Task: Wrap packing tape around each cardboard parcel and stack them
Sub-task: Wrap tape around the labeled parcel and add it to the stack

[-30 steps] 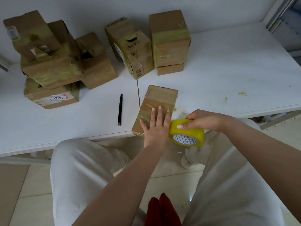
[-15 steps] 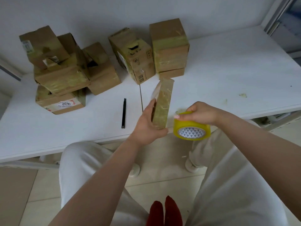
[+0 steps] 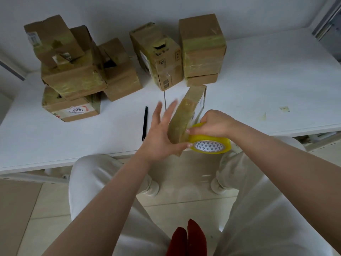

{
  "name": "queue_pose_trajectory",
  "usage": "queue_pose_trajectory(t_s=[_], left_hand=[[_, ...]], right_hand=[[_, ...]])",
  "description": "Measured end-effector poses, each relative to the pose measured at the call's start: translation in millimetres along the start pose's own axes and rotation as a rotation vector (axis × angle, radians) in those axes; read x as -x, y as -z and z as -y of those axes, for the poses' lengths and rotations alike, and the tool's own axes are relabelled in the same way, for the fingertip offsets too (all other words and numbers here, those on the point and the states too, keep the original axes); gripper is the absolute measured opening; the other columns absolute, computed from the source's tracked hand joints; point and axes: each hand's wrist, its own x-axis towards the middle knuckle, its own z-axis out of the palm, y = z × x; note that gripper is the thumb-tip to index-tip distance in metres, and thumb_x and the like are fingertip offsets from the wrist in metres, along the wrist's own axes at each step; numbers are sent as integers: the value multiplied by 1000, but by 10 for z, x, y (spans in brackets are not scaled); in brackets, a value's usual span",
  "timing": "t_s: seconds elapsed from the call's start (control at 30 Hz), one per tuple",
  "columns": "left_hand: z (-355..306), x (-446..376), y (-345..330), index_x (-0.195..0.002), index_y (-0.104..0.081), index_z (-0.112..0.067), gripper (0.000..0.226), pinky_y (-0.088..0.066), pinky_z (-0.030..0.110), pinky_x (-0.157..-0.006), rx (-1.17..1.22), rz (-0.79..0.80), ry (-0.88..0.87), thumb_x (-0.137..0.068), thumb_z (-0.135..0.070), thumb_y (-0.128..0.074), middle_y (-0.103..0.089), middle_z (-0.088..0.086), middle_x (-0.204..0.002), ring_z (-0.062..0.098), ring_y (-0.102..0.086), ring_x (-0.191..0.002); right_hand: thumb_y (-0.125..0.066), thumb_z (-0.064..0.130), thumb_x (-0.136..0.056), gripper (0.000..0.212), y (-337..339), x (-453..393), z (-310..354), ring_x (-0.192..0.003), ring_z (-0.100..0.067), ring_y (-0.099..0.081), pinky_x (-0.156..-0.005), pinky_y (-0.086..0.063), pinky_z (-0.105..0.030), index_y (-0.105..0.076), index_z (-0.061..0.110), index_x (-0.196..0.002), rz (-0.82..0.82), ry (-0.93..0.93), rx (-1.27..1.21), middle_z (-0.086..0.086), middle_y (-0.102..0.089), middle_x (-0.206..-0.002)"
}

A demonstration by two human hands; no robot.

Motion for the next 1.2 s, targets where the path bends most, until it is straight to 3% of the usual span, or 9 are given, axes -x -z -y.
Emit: queue_pose_trajectory(t_s=[0.13,0.27,0.37,0.57,0.63,0.77,0.87,1.03,1.2], left_hand=[[-175,-149,-79,-148,-20,-51,94,-32,52,-114,-449,149,-44,-75,-46,-79,32,2,-157,33,10,-149],[-145,-246,-81,-142,-29,-52,81,-46,44,-100,-549,109,103,-76,-48,-76,6,4,-162,34,-40,-135],[-15,-255,17,-138,-39,-48,83,-44,33,-99,-316,73,158,-70,-33,-84,-19,4,-153,29,-50,-124],[112,-202,-1,-135,-44,-46,90,-37,26,-102,52,65,213,-63,-20,-91,-31,4,-142,23,-41,-127],[134,-180,-52,-136,-44,-46,92,-38,28,-106,83,44,211,-60,-25,-92,-34,3,-139,21,-42,-126],[230,-115,-58,-136,-44,-43,94,-38,26,-107,148,20,240,-56,-32,-93,-35,-1,-135,15,-42,-121],[239,-64,-78,-135,-46,-42,90,-44,29,-105,225,-5,227,-57,-37,-91,-37,-1,-137,15,-45,-121],[286,-52,-124,-133,-49,-44,87,-49,29,-101,322,6,199,-56,-53,-88,-42,-2,-139,12,-50,-124],[228,-42,-166,-135,-52,-29,51,-52,24,-94,462,-76,153,-88,-23,-70,-54,-21,-123,0,-59,-111]], right_hand=[[-66,65,-71,50,-19,-82,40,-78,-20,-66,-76,-55,-37,-71,16,-79,-19,-3,32,-3,-68,-76],[-67,59,-80,44,112,-26,74,-65,-13,-60,-60,-45,-26,-64,16,-69,33,64,-115,1,-62,-69],[-70,51,-80,29,187,51,5,-66,-5,-62,-59,-44,-17,-65,24,-72,117,115,-359,10,-64,-70],[-67,55,-67,49,262,166,-171,-65,-8,-63,-67,-46,-22,-66,7,-78,100,153,-628,2,-67,-69],[-70,56,-70,51,285,132,-190,-58,-10,-57,-60,-43,-22,-64,6,-74,45,128,-534,1,-60,-63],[-63,72,-73,69,266,98,-301,-61,-19,-49,-59,-33,-29,-54,5,-62,-64,54,88,-2,-47,-61],[-63,69,-76,74,217,108,-409,-67,-19,-57,-63,-40,-28,-67,-5,-83,15,-3,-149,-9,-58,-72],[-58,73,-77,62,61,38,-472,-65,-20,-54,-63,-38,-31,-53,14,-59,-24,-35,51,-1,-51,-60],[-56,75,-77,61,32,2,-457,-70,-17,-60,-68,-45,-33,-59,16,-61,-18,-76,73,1,-59,-66]])
